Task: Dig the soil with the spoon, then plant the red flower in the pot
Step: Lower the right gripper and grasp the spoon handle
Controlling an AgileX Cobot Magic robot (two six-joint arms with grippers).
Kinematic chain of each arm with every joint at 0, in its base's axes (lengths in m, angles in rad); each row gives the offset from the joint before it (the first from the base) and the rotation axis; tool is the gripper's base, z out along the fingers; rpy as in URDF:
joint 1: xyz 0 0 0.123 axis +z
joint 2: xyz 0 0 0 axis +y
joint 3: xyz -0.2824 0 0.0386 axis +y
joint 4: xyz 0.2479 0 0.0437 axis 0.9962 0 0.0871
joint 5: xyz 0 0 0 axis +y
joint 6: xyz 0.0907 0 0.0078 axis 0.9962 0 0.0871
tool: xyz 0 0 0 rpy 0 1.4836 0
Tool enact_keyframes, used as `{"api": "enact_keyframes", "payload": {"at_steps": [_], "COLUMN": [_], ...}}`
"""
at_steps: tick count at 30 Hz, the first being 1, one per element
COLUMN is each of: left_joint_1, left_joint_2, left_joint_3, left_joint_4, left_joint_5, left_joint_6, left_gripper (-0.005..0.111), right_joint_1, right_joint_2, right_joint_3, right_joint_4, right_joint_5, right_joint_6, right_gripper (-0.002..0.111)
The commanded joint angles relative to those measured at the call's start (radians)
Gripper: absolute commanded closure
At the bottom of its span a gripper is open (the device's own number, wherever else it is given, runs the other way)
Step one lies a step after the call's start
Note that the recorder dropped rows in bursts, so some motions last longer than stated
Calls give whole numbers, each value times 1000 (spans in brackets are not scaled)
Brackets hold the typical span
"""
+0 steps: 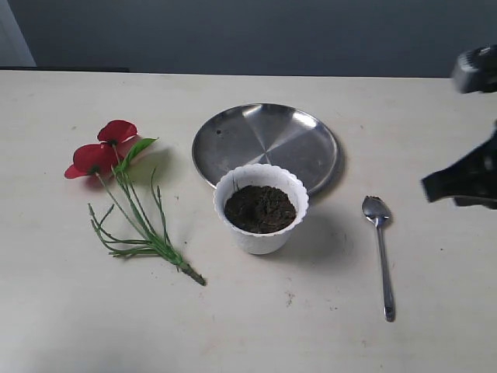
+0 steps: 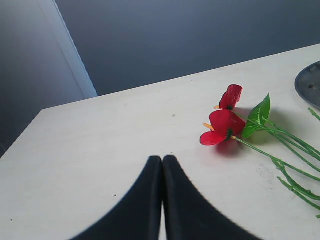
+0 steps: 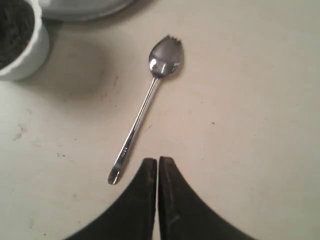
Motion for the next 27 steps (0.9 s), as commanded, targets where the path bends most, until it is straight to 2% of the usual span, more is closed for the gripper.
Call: {"api": "enact_keyframes", "payload": {"at_steps": [1,3,6,8,12,17,27], "left_joint_1": [1,1,1,1,1,1,1], "left_joint_2": [-4,-4,-4,-4,-4,-4,-4], "left_joint_3": [0,0,0,0,0,0,0], "left_joint_4": [-5,-5,-5,-5,-5,-5,-5], "left_joint_5": [-11,-11,-11,-11,-11,-11,-11], "left_joint_6": [-3,-3,-3,-3,-3,-3,-3], "left_gripper": [106,106,106,106,106,106,106], "right_joint_1": [15,15,15,15,15,15,15], "right_joint_2": [305,418,531,583,636,653,658], "right_joint_3": [-39,-55,-73,-73,-73,-73,-73], "right_joint_4": [47,63,107,139,155,152,69], "right_joint_5": [-67,-72,-70,-74,-132,-226,-273], "right_joint_6": [11,11,19,21,45,75,154], "right_gripper": [100,88,65,57,60,72,73]}}
